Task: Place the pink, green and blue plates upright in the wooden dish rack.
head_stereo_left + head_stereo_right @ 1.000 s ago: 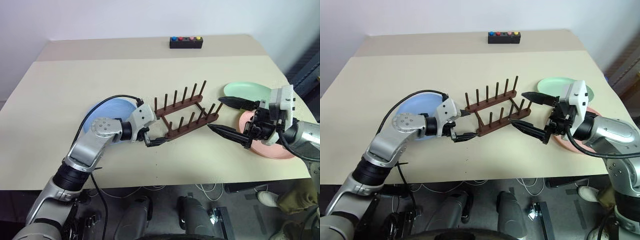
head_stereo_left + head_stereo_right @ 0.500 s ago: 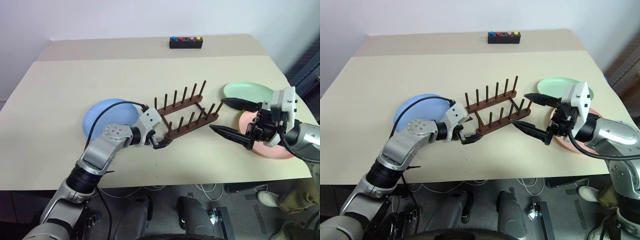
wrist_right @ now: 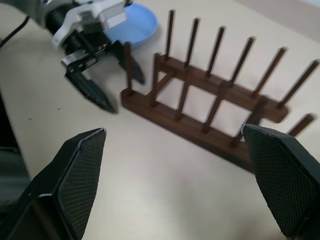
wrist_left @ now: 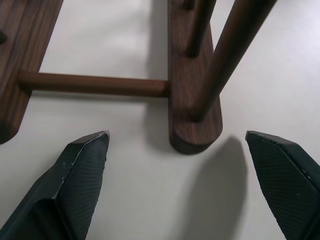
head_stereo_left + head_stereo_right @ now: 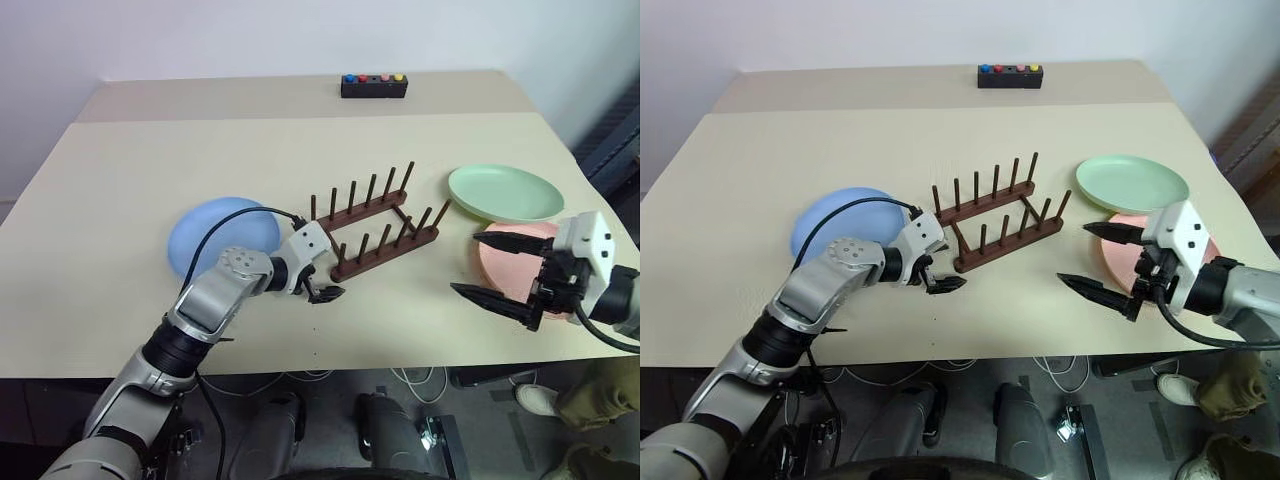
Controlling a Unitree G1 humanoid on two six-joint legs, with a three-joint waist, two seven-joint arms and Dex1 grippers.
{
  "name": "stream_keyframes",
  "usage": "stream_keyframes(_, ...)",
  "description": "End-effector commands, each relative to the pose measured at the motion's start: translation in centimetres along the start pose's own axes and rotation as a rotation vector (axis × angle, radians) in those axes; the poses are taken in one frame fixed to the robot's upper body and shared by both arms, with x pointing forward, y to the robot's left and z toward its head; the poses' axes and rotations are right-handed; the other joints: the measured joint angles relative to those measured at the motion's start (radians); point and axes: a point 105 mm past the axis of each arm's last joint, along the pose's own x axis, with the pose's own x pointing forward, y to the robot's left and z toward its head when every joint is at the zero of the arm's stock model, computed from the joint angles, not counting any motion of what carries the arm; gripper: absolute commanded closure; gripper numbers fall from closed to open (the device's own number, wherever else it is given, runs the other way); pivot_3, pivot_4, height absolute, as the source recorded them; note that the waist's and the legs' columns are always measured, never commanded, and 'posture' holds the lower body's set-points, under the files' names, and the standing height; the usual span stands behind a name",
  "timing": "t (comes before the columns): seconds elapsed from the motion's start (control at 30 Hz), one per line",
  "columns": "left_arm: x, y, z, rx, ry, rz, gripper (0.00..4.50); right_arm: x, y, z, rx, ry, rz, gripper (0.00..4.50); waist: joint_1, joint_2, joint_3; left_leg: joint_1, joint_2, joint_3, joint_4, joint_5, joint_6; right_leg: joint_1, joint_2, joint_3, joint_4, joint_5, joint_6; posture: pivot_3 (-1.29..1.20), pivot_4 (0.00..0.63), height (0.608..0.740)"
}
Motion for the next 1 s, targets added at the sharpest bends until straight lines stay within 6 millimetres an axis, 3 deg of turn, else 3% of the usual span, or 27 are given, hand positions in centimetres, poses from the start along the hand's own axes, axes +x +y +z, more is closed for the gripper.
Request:
stream_keyframes(0.03, 0.7, -0.7, 0.6, -0.044, -0.013, -0.034, 1.36, -0.4, 0.0, 1.1, -0.060, -0.017, -0.018, 0.00, 0.000, 0.000, 0.000, 0.000, 0.000, 0.000, 0.000, 0.000, 0.000, 0.000, 0.000, 0.000, 0.000, 0.000, 0.000, 0.00, 0.150, 0.740)
stream_keyframes(0.2, 0.7, -0.4, 0.6, -0.029, -0.010, -0.017, 3.76, -0.6, -0.2, 1.4, -0.070, -0.022, -0.035, 0.00, -0.001, 0.000, 0.000, 0.000, 0.000, 0.000, 0.000, 0.000, 0.000, 0.000, 0.000, 0.000, 0.000, 0.000, 0.000, 0.00, 0.150, 0.740)
stream_keyframes(0.37, 0.4, 1.2, 1.4, 0.032, -0.034, 0.030, 3.76, -0.6, -0.3, 1.4, -0.076, -0.028, -0.040, 0.00, -0.002, 0.001, -0.001, 0.001, 0.000, 0.000, 0.000, 0.000, 0.000, 0.001, 0.000, 0.000, 0.000, 0.000, 0.000, 0.00, 0.150, 0.740)
stream_keyframes(0.5, -0.7, 2.2, 3.3, 0.141, -0.101, -0.047, 3.76, -0.3, -0.3, 1.4, -0.074, -0.038, -0.038, 0.00, -0.003, 0.001, -0.001, 0.001, 0.000, 0.000, 0.000, 0.000, 0.000, 0.001, 0.000, 0.000, 0.000, 0.000, 0.000, 0.00, 0.150, 0.740)
stream_keyframes(0.63, -1.6, 3.0, 4.1, 0.215, -0.135, -0.110, 3.76, -0.1, -0.2, 1.6, -0.075, -0.046, -0.035, 0.00, -0.002, 0.001, -0.001, 0.000, 0.000, 0.000, 0.000, 0.000, 0.000, 0.000, 0.000, 0.000, 0.000, 0.000, 0.000, 0.00, 0.150, 0.740)
stream_keyframes(0.77, -2.1, 3.3, 3.2, 0.299, -0.109, -0.212, 3.76, 0.0, -0.3, 1.7, -0.078, -0.048, -0.034, 0.00, -0.002, 0.001, -0.001, 0.000, 0.000, 0.000, -0.001, 0.000, 0.000, 0.000, 0.000, 0.000, -0.001, 0.000, 0.000, 0.00, 0.150, 0.740)
stream_keyframes(1.0, -1.4, 5.2, 1.4, 0.354, -0.020, -0.184, 3.76, 0.0, -0.4, 1.8, -0.080, -0.051, -0.035, 0.00, -0.003, 0.000, -0.001, 0.000, 0.000, 0.000, -0.001, 0.000, 0.000, 0.000, 0.000, 0.000, -0.001, 0.000, 0.000, 0.00, 0.150, 0.740)
